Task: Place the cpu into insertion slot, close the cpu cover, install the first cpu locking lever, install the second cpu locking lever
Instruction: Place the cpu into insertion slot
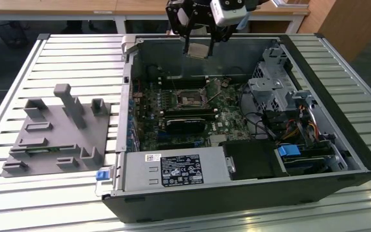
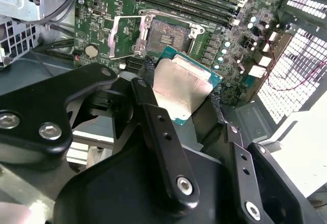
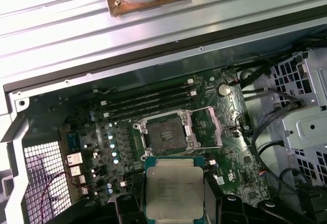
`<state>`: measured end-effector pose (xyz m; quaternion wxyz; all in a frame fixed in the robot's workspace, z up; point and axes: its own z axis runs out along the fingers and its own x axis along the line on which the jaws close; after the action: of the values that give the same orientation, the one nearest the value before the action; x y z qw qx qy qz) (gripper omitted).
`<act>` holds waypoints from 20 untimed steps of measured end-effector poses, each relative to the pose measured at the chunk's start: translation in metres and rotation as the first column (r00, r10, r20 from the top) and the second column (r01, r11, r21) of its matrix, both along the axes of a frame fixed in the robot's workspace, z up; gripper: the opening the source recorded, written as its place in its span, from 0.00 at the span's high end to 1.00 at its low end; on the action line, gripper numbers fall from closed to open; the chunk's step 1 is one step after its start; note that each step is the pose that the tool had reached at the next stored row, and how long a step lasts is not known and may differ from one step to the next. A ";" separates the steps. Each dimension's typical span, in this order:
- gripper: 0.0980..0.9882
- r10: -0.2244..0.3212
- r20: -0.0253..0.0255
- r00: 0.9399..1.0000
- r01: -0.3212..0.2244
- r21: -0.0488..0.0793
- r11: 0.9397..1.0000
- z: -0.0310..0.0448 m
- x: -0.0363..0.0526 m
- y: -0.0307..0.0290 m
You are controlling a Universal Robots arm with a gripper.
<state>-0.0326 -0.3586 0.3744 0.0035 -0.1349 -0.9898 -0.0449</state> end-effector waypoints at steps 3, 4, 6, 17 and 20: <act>0.50 -0.014 0.000 1.000 0.014 0.000 1.000 -0.0001 0.0000 0.0000; 0.50 -0.018 0.000 1.000 0.018 0.000 1.000 -0.0001 0.0000 0.0000; 0.50 -0.027 0.000 1.000 0.027 0.000 1.000 -0.0002 0.0000 0.0000; 0.50 -0.078 0.000 0.997 0.078 0.000 0.997 -0.0007 0.0000 0.0000; 0.50 -0.092 0.000 0.996 0.092 0.000 0.996 -0.0008 0.0000 0.0000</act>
<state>-0.0326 -0.3586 0.3736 0.0014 -0.1801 -0.9826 -0.0450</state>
